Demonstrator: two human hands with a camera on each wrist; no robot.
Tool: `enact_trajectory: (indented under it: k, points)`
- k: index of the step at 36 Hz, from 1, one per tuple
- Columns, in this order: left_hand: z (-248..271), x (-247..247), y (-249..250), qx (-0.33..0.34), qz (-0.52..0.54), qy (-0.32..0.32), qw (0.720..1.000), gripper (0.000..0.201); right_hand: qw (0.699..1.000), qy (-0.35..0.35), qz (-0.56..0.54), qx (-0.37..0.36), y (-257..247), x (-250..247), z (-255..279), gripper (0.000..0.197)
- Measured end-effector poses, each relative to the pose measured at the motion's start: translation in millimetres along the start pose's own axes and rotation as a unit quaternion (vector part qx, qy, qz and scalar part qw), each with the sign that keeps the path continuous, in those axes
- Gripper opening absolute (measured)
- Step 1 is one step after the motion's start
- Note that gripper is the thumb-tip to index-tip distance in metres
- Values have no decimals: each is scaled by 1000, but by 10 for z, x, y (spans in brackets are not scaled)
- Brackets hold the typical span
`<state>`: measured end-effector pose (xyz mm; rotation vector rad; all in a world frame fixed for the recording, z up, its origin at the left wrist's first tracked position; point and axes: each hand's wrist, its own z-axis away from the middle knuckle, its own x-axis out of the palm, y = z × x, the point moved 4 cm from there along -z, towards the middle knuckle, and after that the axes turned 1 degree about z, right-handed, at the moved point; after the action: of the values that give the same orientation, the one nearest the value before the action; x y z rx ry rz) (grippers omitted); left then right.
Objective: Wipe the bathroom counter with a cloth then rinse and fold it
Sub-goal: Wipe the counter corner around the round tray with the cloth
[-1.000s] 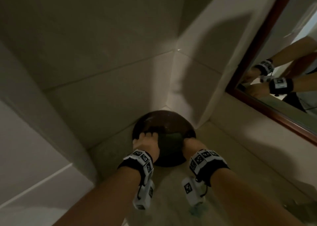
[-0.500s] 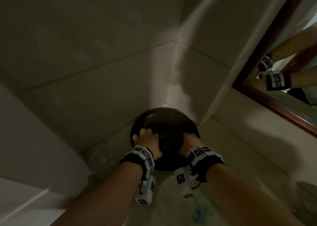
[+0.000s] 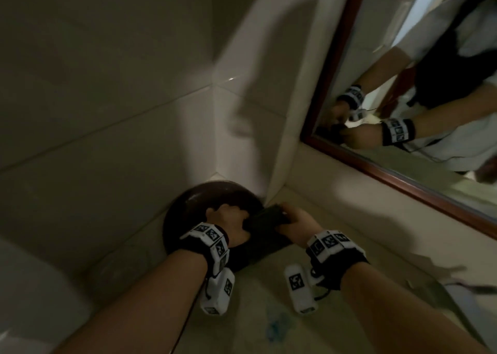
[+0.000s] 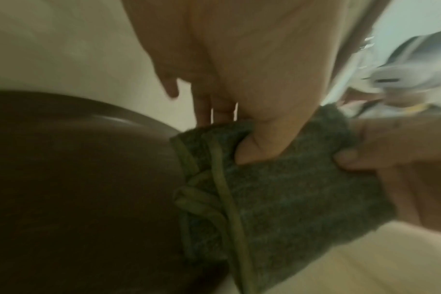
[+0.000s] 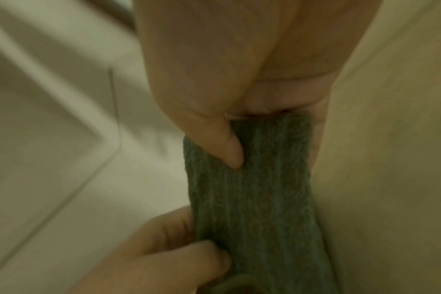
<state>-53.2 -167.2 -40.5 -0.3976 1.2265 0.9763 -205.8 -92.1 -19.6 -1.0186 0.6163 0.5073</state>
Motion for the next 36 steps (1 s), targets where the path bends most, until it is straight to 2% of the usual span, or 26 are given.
enact_trajectory:
  k: [2, 5, 7, 12, 14, 17, 19, 21, 23, 25, 28, 32, 36]
  points:
    - [-71, -27, 235, 23, 20, -14, 999, 43, 1000, 15, -10, 21, 144, -173, 114, 46]
    - [-171, -28, 629, 63, 106, -40, 992, 18, 997, 48, -32, 58, 387, -405, 306, 41]
    - [-245, -25, 918, 92, 106, -50, 989, 14, 992, 66, -57, 89, 586, -546, 426, 39]
    - [-450, -114, 1631, 160, 72, -33, 984, 24, 974, 132, -81, 166, 1089, -908, 689, 37]
    - [-544, -180, 1873, 176, 62, -2, 982, 29, 957, 172, -101, 211, 1316, -1046, 768, 37]
    - [-705, -172, 2124, 181, 34, 47, 982, 61, 932, 205, -89, 284, 1595, -1181, 868, 45]
    - [-744, -93, 2218, 188, -1, 49, 981, 71, 932, 196, -44, 301, 1702, -1199, 881, 52]
    - [-720, 25, 2247, 203, -46, 51, 977, 75, 938, 165, 18, 304, 1738, -1153, 871, 58]
    - [-694, 192, 2207, 212, -73, 47, 973, 79, 948, 116, 65, 289, 1743, -1056, 829, 52]
    - [-709, 380, 2090, 197, -82, 33, 976, 79, 962, 72, 94, 246, 1715, -950, 763, 44]
    - [-705, 527, 1810, 159, -71, 19, 985, 71, 971, 14, 152, 184, 1691, -807, 655, 47]
    - [-578, 557, 1365, 127, -129, 13, 983, 76, 966, -20, 191, 172, 1779, -654, 490, 60]
    - [-454, 669, 1036, 52, -86, -13, 995, 77, 960, -23, 218, 176, 1867, -518, 295, 66]
